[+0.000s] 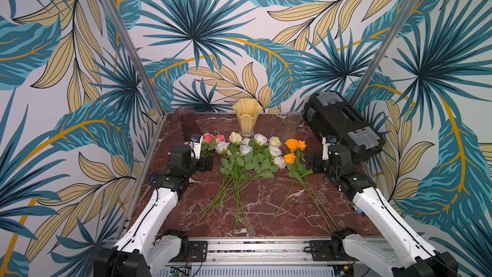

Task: Arrange the flowers in different vases according to their variety
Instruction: Pick up the flower at the center of the board.

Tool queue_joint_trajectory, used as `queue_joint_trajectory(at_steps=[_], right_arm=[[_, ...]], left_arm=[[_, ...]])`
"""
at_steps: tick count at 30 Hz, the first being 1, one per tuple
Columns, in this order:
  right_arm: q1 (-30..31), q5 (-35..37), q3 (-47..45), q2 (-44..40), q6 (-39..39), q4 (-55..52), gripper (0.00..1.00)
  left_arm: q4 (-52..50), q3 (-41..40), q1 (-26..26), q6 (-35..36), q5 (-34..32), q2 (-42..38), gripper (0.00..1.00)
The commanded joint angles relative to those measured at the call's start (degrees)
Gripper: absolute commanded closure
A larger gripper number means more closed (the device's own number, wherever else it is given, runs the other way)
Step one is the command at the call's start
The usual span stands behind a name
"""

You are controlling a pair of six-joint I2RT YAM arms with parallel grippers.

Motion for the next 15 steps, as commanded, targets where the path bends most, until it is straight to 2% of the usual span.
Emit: queue_joint_trajectory(at_steps=[1,8,9,10,13,15], right_arm=[[4.48,1.55,0.60,-1.85,6.57,-16.00,0.01],[10.88,2.66,4.75,4.11,13.71,-27.77,0.00],[10.97,2.38,4.61,4.90,14.00,-27.97,0.01],[10.98,2.52,4.51,5.52,14.55,-28.32,0.01],[10.98,2.62,4.22,7.38,14.88,-28.24,0.01],[10.94,1.96,4.48,9.71,14.62,-27.50,0.05]], left_arm=[[-9.46,2.81,-0.39,-1.00,4.01,-1.81,0.00],[-8.43,2.25,-0.44,-1.00,4.01,-2.02,0.00],[-8.15,2.14,-0.43,-2.67,10.21,-1.86,0.00],[-8.15,2.12,-0.43,-3.96,13.36,-1.66,0.00],[-7.79,2.08,-0.45,-3.88,16.97,-0.98,0.00],[-7.58,1.90,-0.43,-4.08,17.81,-0.74,0.00]])
